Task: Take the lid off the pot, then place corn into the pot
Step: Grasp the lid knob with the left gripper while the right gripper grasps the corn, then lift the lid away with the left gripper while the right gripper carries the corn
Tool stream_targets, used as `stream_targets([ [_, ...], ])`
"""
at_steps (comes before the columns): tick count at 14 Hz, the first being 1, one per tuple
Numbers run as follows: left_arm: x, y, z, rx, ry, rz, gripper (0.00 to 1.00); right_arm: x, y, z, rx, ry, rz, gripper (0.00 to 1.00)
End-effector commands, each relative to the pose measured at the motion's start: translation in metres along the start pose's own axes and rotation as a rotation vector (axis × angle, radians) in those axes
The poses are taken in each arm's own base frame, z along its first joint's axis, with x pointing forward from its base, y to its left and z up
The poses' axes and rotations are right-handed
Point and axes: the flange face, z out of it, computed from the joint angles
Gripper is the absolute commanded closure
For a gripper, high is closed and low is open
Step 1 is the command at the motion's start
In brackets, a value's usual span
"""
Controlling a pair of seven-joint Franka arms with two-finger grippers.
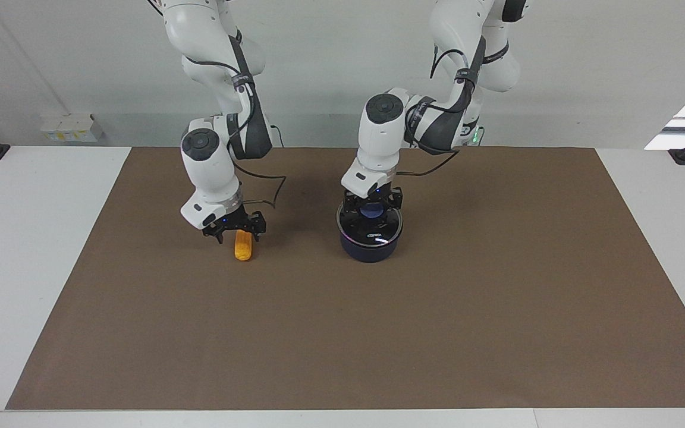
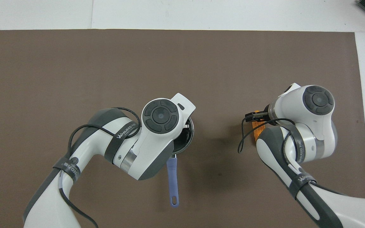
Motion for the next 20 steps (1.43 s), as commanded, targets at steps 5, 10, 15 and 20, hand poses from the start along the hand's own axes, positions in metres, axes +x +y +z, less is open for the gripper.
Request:
stream_targets([
  [5, 0.022, -0.017, -0.048, 0.001, 0.021, -0.042, 1.0, -0.003, 0.0, 0.027, 0.015, 0.035, -0.014, 0.79],
  [10, 0.056, -0.07, -0.067, -0.007, 0.045, -0.059, 1.0, 0.002, -0.006, -0.006, 0.021, 0.069, -0.014, 1.0],
  [15, 0.093, -0.155, -0.086, -0.006, 0.05, 0.049, 1.0, 0.01, -0.08, -0.058, 0.051, 0.08, 0.083, 1.0],
  [20, 0.124, -0.265, -0.087, 0.01, 0.027, 0.18, 1.0, 0.007, -0.178, -0.101, 0.098, 0.123, 0.14, 1.0],
])
